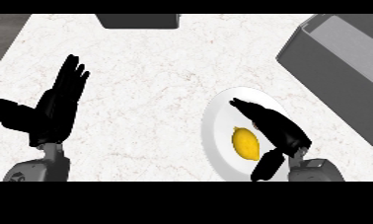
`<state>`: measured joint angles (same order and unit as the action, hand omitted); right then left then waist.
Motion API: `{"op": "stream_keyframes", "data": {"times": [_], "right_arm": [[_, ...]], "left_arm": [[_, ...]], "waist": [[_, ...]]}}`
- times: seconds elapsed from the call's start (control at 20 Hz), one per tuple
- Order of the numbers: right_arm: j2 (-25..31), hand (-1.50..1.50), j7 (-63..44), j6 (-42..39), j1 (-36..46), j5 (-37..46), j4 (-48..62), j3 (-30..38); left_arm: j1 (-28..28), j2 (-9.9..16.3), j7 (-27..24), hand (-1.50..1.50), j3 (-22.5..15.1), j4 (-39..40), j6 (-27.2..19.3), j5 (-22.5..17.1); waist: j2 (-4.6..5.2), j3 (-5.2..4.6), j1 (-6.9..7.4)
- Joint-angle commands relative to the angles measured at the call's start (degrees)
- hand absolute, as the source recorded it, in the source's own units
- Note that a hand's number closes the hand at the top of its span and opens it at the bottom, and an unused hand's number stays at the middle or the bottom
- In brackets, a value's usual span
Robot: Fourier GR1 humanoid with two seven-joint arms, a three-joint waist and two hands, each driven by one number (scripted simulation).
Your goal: Pick the lemon from the plate and place it in the cardboard box
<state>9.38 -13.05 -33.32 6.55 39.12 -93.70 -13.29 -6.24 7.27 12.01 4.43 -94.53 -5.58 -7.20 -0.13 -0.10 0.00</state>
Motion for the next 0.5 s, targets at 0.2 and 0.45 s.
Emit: {"op": "stream_keyframes", "data": {"times": [0.2,0.45], "right_arm": [[1.2,1.50,10.1,6.6,-0.1,7.0,4.4,-3.8],[1.2,1.50,9.8,7.3,-1.5,9.1,-0.5,-3.1]], "left_arm": [[0.6,0.1,2.1,0.00,0.3,-2.3,0.3,0.3],[-0.1,0.6,1.8,0.00,2.1,-1.4,2.1,-1.3]], "waist": [[0.12,0.11,0.14],[0.09,0.09,0.00]]}}
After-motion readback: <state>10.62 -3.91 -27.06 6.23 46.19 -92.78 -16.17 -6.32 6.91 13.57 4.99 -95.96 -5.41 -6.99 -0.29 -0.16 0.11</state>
